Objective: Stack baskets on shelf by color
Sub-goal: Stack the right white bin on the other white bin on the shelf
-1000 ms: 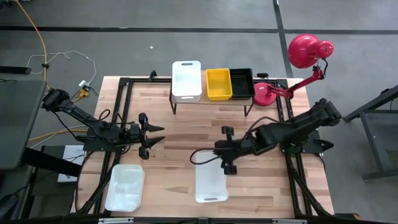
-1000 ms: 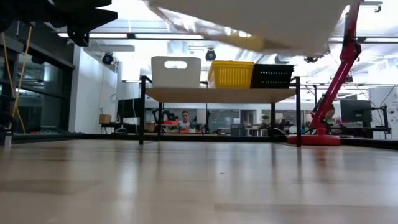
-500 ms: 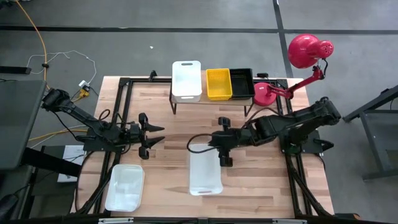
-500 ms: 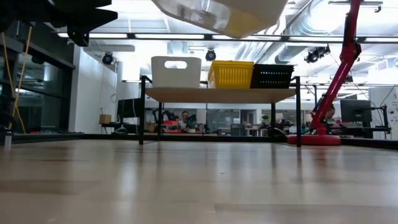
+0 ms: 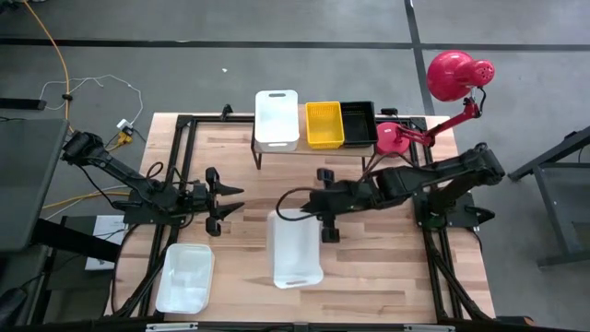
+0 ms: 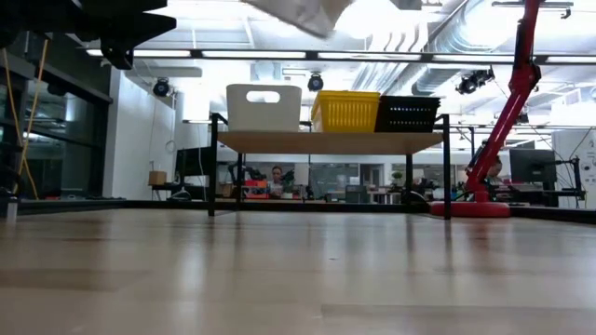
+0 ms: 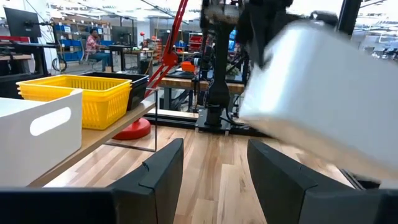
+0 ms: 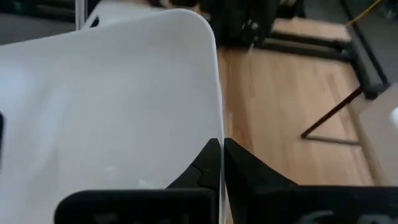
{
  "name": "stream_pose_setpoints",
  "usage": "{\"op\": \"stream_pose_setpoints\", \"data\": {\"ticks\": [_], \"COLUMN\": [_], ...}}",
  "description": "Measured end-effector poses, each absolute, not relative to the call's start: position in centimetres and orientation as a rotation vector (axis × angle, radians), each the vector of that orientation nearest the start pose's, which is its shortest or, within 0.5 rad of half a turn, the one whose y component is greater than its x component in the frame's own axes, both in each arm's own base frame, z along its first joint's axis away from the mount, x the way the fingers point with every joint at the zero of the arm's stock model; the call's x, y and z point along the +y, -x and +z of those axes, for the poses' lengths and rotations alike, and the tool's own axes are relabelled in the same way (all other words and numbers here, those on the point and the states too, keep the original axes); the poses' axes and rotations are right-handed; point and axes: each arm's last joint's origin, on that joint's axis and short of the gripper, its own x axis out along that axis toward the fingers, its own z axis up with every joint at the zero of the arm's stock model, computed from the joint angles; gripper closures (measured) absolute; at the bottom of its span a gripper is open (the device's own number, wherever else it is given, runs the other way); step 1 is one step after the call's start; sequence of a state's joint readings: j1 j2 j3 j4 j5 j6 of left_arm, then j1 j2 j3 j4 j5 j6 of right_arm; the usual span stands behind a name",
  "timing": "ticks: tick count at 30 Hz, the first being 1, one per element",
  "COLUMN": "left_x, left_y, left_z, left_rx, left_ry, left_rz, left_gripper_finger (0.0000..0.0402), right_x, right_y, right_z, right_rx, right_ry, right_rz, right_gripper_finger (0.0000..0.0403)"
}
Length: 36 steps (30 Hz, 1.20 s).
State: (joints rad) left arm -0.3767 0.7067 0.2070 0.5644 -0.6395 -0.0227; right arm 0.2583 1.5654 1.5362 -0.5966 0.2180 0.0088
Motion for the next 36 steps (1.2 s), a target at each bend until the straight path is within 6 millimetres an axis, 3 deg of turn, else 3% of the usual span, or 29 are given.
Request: {"op": "stream_pose_setpoints", "data": {"ticks": [10,16,27,36], "left_x": [-4.0,-4.0,-4.0,-4.0], "left_y": [-14.9,-14.9,-14.9,-14.9], "left_z": [21.6,21.6,21.6,21.6], "left_rx": [-0.060,-0.060,-0.060,-0.059], "left_ry": [0.054,0.054,0.054,0.047], "left_rz": [0.263,0.264,0.264,0.269], "left_gripper_finger": [0.0236,0.0236,0.0236,0.0236], "right_x": [4.6,0.8,-7.0,-12.5], "right_y": [-32.8,-32.0,-32.4,-34.8], "right_z": [45.3,48.5,48.1,45.5], "right_rx": [0.339,0.270,0.300,0.380], "right_ry": [0.278,0.307,0.295,0.363], "right_rz": [-0.051,-0.188,-0.409,-0.575], "right_gripper_finger": [0.0403,0.0403,0.0403,0.0403]}}
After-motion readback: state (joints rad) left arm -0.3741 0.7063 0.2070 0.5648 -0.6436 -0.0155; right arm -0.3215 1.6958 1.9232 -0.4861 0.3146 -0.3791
